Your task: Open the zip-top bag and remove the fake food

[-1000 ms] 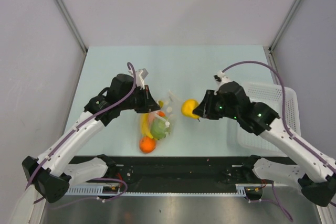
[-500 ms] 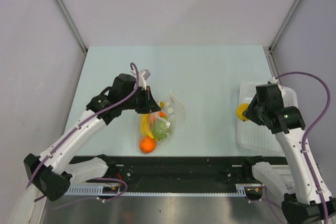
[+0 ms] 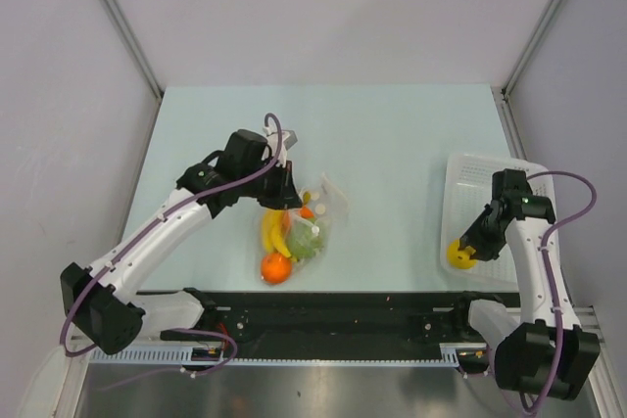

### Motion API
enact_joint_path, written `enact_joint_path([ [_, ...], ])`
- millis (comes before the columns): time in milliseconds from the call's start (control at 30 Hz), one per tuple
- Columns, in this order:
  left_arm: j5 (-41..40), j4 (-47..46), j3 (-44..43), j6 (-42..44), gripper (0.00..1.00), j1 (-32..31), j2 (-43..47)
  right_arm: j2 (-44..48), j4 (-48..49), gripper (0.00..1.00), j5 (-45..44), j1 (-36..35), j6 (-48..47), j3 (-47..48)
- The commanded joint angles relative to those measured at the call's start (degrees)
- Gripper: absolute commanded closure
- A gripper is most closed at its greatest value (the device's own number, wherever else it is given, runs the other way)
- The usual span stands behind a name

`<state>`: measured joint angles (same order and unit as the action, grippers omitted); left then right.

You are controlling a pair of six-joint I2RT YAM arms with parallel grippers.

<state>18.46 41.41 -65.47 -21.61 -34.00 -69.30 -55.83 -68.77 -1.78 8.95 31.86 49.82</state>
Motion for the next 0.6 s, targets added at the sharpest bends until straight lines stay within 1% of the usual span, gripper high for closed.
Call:
enact_joint_path([
  [0,2.45,-1.06,-2.99,3.15,1.00,-0.02,-0.05,-2.51,2.06,0.94,3.01,0.63,-1.89,-0.61],
  [33,2.98,-1.15,-2.99,2.54,1.00,-0.02,0.04,-3.05,2.15,0.84,3.45,0.63,-1.89,-0.43],
  [133,4.04,-1.94,-2.47,0.79,1.00,-0.10,1.09,-4.72,3.29,0.66,6.60,0.63,-2.50,-0.17],
  [167,4.30,-2.21,-1.60,0.25,1.00,-0.02,1.27,-4.81,3.12,0.51,7.14,0.63,-3.28,0.10],
  [200,4.48,-3.17,-0.98,-0.36,1.00,-0.02,2.05,-4.72,2.34,0.44,7.49,0.63,-3.81,0.71],
  [233,4.66,-3.78,-0.28,-1.85,1.00,-0.10,2.50,-4.29,1.63,0.31,6.10,0.63,-4.34,2.37],
  [267,4.48,-4.40,1.21,-2.64,1.00,-0.10,2.76,-3.85,1.10,0.25,5.22,0.63,-4.96,3.17],
  [300,4.66,-5.45,1.92,-3.52,1.00,-0.10,3.46,-3.32,0.14,0.22,4.51,0.63,-5.22,3.96],
  [367,5.10,-6.42,3.68,-6.07,1.00,-0.10,3.82,-1.13,-1.53,0.02,3.10,0.54,-5.05,6.51],
  [467,5.97,-5.99,3.60,-8.36,1.00,-0.02,4.43,0.72,-4.69,0.00,1.88,-0.86,-5.31,10.90],
  [500,6.15,-6.68,3.86,-8.89,1.00,-0.02,4.78,1.25,-4.79,0.00,-0.57,-1.91,-5.05,11.69],
  [533,6.41,-7.39,4.91,-9.94,1.00,-0.10,5.92,1.95,-4.44,0.00,-1.46,-3.22,-4.70,12.22],
  [567,6.59,-8.00,5.61,-10.56,1.00,-0.02,6.54,3.00,-3.74,0.00,-1.99,-6.54,-4.44,13.27],
])
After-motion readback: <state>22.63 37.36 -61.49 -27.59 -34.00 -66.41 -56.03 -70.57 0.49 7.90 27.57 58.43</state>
